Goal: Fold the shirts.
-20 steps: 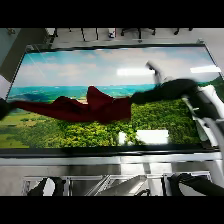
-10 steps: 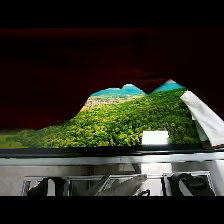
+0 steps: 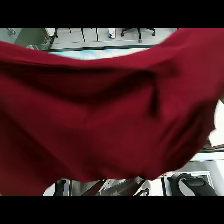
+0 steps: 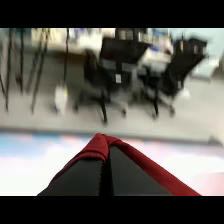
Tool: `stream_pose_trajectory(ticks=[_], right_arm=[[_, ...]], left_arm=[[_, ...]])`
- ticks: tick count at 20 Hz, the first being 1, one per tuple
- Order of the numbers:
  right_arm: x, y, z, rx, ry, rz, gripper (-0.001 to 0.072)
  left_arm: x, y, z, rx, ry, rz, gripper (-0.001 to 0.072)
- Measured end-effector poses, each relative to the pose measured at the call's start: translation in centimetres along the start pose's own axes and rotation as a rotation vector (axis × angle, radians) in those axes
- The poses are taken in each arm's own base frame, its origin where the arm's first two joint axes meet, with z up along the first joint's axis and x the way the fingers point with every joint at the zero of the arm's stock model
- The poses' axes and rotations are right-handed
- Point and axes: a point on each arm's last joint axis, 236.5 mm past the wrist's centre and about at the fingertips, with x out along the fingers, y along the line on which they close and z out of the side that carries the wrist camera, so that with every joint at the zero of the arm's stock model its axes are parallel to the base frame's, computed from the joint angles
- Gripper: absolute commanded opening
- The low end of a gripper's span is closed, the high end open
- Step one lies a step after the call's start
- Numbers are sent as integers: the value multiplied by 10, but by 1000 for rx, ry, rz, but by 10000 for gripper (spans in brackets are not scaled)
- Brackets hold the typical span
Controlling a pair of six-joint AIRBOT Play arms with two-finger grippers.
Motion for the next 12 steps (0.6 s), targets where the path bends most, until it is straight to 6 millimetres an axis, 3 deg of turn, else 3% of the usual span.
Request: stream_pose_trajectory(ticks=[3, 6, 9, 11, 12], right_arm=[[89, -38, -93, 123, 223, 10, 18], [167, -70, -208, 267, 434, 7, 18], [218, -87, -305, 399, 558, -2, 18], [238, -95, -354, 470, 604, -23, 18], [246, -100, -370, 492, 608, -38, 18]], left_arm=[[96, 57, -96, -99, 269, 29, 12], [175, 112, -207, -172, 487, 96, 12], [222, 158, -307, -233, 659, 156, 12], [242, 181, -355, -259, 738, 182, 12], [251, 189, -370, -267, 756, 188, 12]])
